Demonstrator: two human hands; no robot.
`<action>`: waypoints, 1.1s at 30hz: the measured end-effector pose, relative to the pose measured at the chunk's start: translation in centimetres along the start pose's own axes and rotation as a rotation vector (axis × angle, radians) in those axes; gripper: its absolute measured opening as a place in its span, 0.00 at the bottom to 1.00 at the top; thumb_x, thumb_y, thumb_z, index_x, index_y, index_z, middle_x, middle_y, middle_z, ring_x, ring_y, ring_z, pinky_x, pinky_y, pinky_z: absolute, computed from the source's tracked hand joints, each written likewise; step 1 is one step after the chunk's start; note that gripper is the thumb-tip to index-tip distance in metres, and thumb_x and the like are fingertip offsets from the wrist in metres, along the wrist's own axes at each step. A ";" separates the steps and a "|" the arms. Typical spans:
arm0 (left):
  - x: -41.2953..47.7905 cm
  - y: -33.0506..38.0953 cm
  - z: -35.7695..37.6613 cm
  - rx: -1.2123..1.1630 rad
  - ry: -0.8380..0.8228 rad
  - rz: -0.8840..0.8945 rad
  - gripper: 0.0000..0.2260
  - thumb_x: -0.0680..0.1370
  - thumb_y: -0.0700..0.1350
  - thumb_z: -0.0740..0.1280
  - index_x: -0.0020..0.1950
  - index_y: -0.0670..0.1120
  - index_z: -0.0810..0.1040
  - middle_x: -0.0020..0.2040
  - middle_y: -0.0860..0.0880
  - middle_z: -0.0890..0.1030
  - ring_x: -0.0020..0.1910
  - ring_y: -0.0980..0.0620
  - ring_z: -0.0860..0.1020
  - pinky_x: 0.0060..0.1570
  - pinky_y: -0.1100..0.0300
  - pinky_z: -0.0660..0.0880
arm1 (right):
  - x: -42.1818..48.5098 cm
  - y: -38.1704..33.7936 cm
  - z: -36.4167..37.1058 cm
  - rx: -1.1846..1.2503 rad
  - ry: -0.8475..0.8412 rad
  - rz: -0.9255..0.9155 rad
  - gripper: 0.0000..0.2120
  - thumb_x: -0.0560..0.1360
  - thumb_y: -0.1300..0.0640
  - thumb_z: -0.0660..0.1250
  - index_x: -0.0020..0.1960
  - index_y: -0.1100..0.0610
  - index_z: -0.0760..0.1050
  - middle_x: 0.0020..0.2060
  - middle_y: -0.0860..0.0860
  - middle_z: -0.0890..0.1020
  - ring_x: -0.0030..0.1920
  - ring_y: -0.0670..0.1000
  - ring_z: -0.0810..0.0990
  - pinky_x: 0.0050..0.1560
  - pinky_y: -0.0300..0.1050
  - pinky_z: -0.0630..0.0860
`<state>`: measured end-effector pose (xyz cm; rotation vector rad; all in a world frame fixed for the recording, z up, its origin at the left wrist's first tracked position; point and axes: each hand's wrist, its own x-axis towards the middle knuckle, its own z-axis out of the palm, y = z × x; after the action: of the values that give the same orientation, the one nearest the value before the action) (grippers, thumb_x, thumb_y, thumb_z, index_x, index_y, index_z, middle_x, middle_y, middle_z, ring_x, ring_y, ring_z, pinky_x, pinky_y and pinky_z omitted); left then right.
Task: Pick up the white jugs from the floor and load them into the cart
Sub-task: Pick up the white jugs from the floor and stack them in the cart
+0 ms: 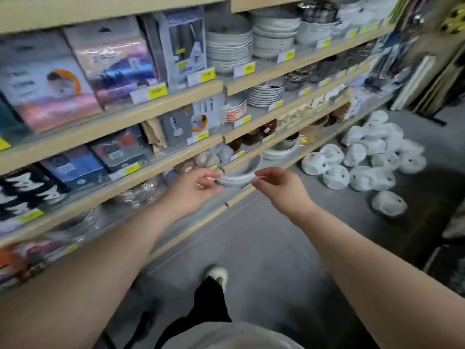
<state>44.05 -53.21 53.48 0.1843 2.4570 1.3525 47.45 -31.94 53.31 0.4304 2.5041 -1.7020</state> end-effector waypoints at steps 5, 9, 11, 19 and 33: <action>12.5 4.6 4.8 0.053 -0.210 0.101 0.13 0.75 0.46 0.72 0.59 0.52 0.79 0.45 0.55 0.81 0.43 0.53 0.80 0.52 0.56 0.75 | 6.9 2.3 -6.7 0.036 0.210 0.127 0.11 0.75 0.51 0.70 0.56 0.52 0.79 0.50 0.51 0.84 0.43 0.50 0.80 0.40 0.41 0.76; 20.8 9.3 9.3 0.105 -0.383 0.187 0.11 0.75 0.46 0.72 0.57 0.53 0.79 0.43 0.56 0.80 0.44 0.56 0.78 0.56 0.55 0.74 | 10.5 3.8 -12.0 0.099 0.389 0.236 0.11 0.76 0.52 0.69 0.58 0.51 0.78 0.49 0.46 0.83 0.43 0.47 0.81 0.38 0.38 0.76; 24.2 11.3 11.9 0.129 -0.461 0.225 0.10 0.75 0.45 0.72 0.54 0.55 0.78 0.43 0.56 0.80 0.44 0.56 0.78 0.58 0.53 0.74 | 11.6 5.0 -14.5 0.125 0.480 0.285 0.11 0.75 0.51 0.70 0.57 0.50 0.79 0.47 0.44 0.83 0.36 0.43 0.78 0.30 0.32 0.72; 34.5 19.7 25.2 0.208 -0.700 0.324 0.10 0.76 0.46 0.72 0.55 0.55 0.78 0.44 0.54 0.81 0.45 0.54 0.79 0.57 0.54 0.74 | 15.8 11.4 -26.2 0.189 0.746 0.421 0.12 0.74 0.52 0.71 0.56 0.53 0.80 0.48 0.49 0.84 0.44 0.49 0.82 0.37 0.40 0.75; 51.5 31.9 45.4 0.185 -0.720 0.199 0.11 0.76 0.45 0.71 0.57 0.53 0.79 0.46 0.55 0.81 0.47 0.52 0.79 0.51 0.56 0.73 | 29.7 20.8 -51.2 0.183 0.719 0.550 0.14 0.75 0.51 0.70 0.59 0.54 0.78 0.50 0.48 0.84 0.44 0.45 0.80 0.45 0.41 0.77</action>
<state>10.06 14.05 46.38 0.8209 1.9646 0.8975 29.29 27.81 47.28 1.8273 2.2359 -1.7270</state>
